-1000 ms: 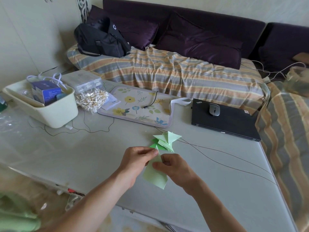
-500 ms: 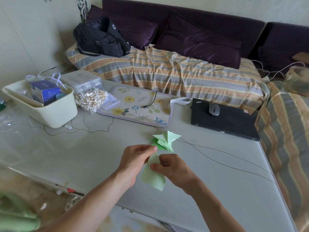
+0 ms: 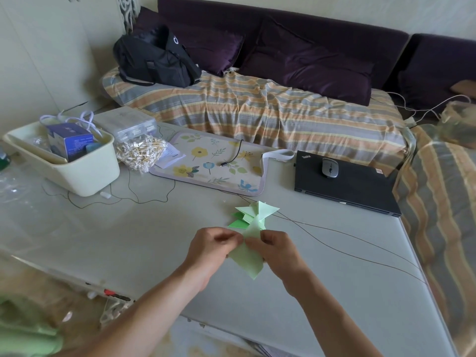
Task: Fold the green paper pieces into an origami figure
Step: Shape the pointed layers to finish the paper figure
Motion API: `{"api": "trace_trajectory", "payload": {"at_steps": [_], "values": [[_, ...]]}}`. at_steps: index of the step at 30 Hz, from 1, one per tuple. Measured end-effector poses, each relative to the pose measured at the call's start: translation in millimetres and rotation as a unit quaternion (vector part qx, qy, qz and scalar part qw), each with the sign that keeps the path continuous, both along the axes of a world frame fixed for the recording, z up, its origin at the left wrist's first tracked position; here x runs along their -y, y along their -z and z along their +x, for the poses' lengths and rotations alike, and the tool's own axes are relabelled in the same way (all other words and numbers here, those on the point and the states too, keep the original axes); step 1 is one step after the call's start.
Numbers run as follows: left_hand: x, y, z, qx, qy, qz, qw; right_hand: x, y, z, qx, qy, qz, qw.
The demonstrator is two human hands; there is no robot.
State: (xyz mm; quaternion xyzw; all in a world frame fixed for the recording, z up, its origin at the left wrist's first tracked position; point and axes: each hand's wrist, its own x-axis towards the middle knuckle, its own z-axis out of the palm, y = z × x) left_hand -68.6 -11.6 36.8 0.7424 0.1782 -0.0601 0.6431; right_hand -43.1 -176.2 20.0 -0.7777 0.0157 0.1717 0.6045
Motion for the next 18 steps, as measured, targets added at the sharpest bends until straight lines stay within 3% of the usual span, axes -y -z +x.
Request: {"api": "trace_trajectory", "payload": {"at_steps": [10, 14, 18], "values": [[2.0, -2.3, -3.3, 0.136, 0.031, 0.199, 0.97, -1.2, 6.0, 0.5, -0.02, 0.001, 0.006, 1.0], [1.2, -1.5, -2.5, 0.129, 0.037, 0.194, 0.972, -1.2, 4.4, -0.8, -0.024, 0.0, 0.01, 1.0], [0.9, -3.0, -1.9, 0.087, 0.033, 0.127, 0.988, -1.9, 0.9, -0.3, -0.022, 0.022, 0.044, 0.999]]}}
